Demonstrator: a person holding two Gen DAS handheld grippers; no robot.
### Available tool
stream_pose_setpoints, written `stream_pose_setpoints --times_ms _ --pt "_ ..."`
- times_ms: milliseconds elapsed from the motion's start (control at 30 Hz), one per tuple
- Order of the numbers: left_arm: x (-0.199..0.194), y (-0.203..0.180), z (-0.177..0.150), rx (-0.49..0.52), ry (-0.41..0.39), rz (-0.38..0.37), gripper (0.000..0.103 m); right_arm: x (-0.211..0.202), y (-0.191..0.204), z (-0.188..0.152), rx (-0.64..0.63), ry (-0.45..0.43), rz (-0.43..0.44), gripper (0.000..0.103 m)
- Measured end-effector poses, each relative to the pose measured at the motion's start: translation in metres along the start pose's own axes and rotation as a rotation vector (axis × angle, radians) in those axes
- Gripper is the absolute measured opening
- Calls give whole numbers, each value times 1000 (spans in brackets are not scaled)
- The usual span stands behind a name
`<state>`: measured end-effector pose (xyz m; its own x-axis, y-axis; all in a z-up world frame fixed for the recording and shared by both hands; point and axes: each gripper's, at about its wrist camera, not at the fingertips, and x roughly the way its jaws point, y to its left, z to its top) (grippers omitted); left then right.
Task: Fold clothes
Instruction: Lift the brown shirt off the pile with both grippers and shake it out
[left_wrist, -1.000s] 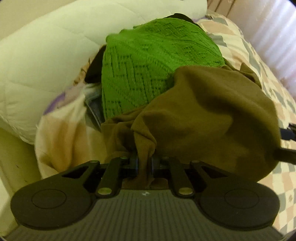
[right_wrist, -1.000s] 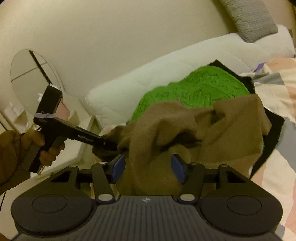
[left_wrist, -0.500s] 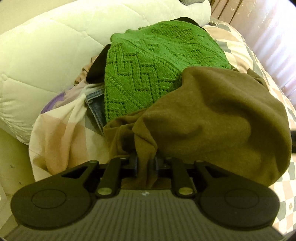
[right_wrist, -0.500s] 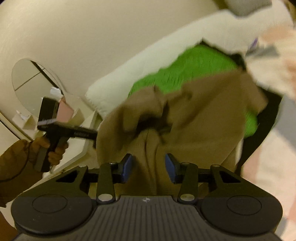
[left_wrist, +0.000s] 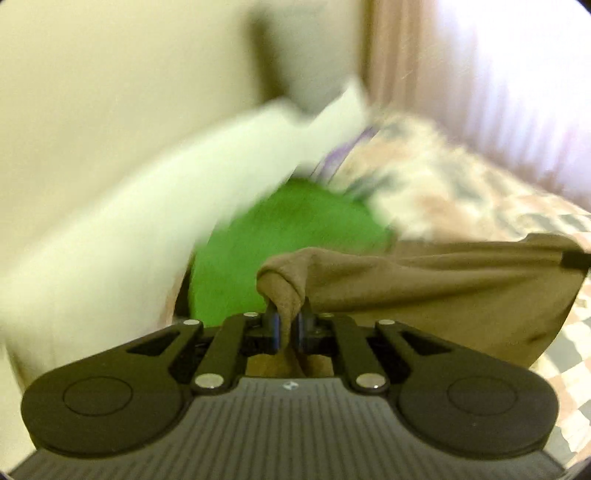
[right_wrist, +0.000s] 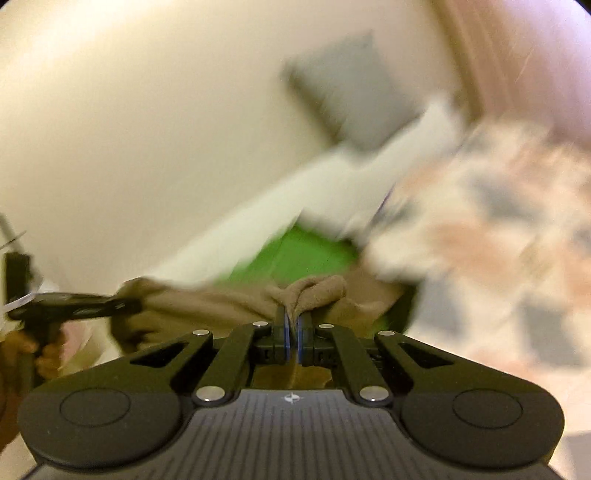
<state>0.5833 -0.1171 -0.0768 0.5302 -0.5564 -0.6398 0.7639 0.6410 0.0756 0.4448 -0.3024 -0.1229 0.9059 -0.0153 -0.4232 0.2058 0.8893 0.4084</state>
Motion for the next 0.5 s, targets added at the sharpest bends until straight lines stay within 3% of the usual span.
stream_pose_setpoints --times_ms 133,267,367,500 --pt "-68 -71 50 164 -209 -80 6 -109 11 32 -76 -203 -131 3" --pt "-145 -142 78 264 -385 -150 7 -228 31 41 -160 -369 -274 3" --pt "-206 -197 75 313 -481 -209 9 -316 53 32 -228 -461 -384 3" --pt "-274 -267 50 354 -540 -299 9 -418 77 3 -265 -506 -507 3"
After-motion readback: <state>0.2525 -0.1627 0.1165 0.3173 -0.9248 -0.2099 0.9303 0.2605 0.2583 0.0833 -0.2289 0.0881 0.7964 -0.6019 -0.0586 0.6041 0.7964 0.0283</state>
